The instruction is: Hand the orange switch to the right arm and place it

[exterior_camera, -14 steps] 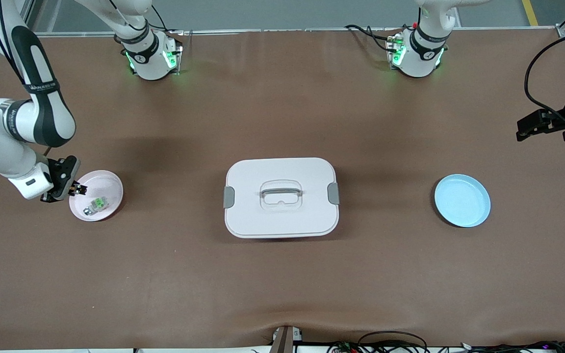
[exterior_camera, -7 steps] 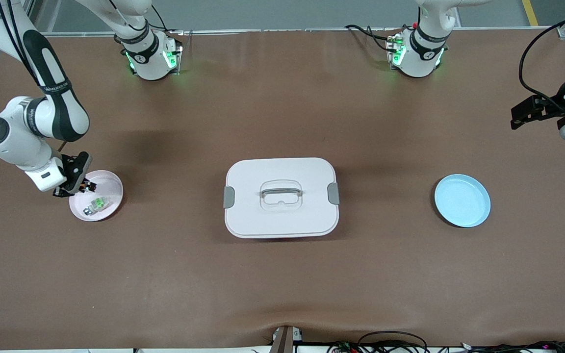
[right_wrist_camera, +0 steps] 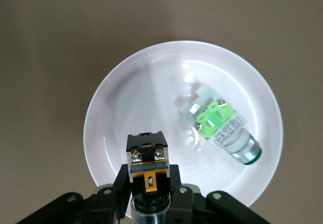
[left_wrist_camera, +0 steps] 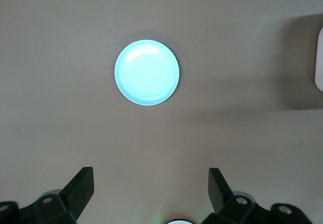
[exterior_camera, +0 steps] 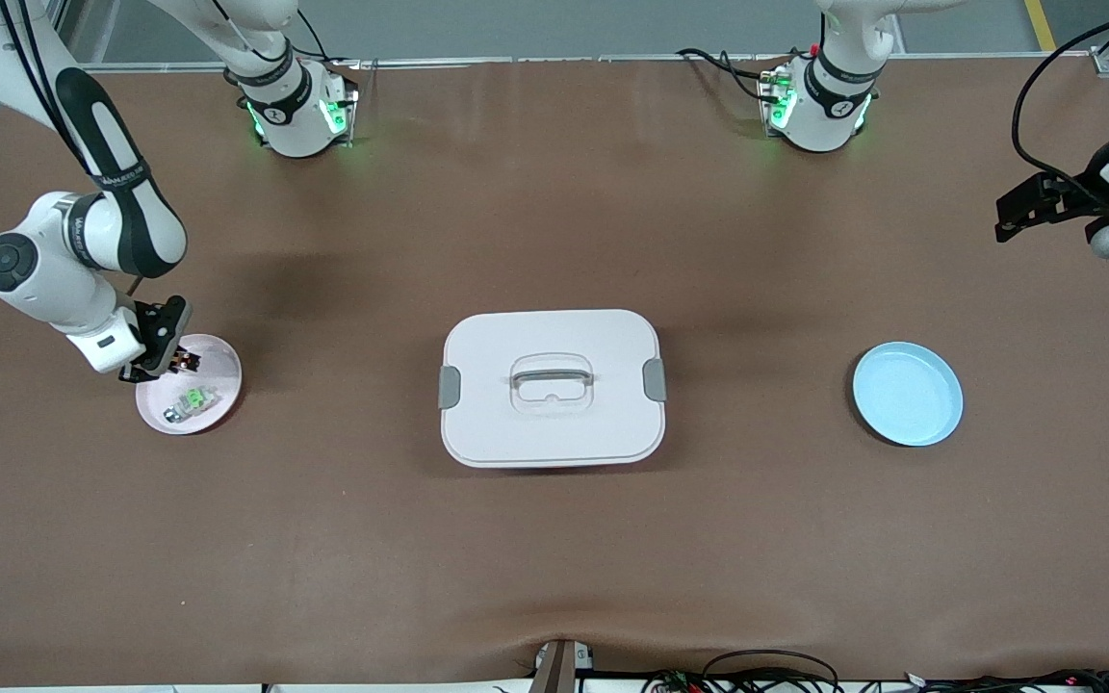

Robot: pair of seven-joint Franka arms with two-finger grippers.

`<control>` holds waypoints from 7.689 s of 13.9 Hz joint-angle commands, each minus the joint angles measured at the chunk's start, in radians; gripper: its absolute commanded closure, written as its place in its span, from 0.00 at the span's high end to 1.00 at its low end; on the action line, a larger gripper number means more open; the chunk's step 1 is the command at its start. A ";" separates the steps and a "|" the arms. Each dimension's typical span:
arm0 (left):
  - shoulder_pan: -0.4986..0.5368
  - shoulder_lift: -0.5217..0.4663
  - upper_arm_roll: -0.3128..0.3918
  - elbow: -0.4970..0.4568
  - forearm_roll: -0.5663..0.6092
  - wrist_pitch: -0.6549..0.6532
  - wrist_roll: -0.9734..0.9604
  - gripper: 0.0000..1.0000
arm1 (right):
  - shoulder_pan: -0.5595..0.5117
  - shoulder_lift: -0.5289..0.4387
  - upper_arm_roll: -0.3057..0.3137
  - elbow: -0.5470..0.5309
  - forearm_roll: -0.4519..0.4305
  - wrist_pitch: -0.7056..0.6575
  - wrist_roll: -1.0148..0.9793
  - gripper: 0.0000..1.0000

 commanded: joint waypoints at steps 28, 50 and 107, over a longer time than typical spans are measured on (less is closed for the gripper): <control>-0.002 -0.196 -0.070 -0.174 -0.023 -0.003 -0.067 1.00 | -0.004 -0.057 0.031 0.151 -0.016 -0.240 0.083 1.00; 0.000 -0.016 -0.072 -0.002 -0.032 0.005 -0.107 1.00 | 0.108 -0.095 0.043 0.492 0.004 -0.762 1.107 1.00; 0.006 -0.009 -0.069 0.029 -0.015 -0.033 -0.099 1.00 | 0.319 -0.333 -0.120 0.599 0.128 -0.932 1.545 1.00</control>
